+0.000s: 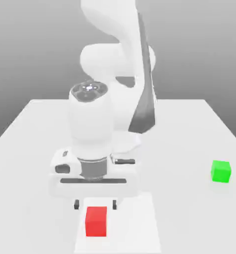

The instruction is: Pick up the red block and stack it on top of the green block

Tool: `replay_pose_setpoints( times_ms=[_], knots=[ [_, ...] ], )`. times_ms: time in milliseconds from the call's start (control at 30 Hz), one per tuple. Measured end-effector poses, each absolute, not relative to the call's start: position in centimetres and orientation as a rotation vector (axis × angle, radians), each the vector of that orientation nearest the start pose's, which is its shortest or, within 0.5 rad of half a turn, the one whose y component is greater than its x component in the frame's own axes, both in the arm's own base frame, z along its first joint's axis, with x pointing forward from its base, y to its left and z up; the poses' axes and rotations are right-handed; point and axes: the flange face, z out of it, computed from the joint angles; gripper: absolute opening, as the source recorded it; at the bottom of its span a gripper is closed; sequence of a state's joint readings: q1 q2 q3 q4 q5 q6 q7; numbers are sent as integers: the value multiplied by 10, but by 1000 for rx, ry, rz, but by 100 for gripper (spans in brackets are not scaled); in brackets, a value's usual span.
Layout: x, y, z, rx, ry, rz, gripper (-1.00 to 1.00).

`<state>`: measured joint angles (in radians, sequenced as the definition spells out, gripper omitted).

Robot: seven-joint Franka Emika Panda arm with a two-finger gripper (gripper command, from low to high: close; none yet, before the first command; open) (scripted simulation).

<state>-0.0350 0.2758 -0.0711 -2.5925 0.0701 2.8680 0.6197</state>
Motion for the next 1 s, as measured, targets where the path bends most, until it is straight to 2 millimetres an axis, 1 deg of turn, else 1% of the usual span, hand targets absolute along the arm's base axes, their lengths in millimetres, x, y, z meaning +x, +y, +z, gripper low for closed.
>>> replay_pose_setpoints(
  times_ms=[33,200,233,267,333,433,467,500,533,600,667,700,800,833,933,967,1000],
  knots=[
    [433,-52,150,-2899,1210,-1,-100],
    [433,-52,150,-2900,1210,0,-100],
    [432,-52,145,-2900,1210,0,-100],
    [432,-52,148,-2900,1210,0,-100],
    [433,-52,165,-2900,1210,0,-100],
    [433,-52,198,-2899,1210,0,-100],
    [433,-37,205,-2925,1137,2,-100],
    [432,-14,210,-2961,1025,4,-100],
    [430,14,214,-2999,893,7,-100],
    [418,80,220,-3070,569,11,-100],
    [395,147,226,-3110,208,15,-100],
    [380,177,229,-3115,32,15,-100],
    [325,253,236,-3081,-472,15,-100],
    [305,274,238,-3055,-632,14,-100],
    [242,321,244,-2941,-1077,8,-100],
    [222,332,245,-2896,-1204,5,-100],
    [215,336,240,-2878,-1255,2,-100]
  ],
)
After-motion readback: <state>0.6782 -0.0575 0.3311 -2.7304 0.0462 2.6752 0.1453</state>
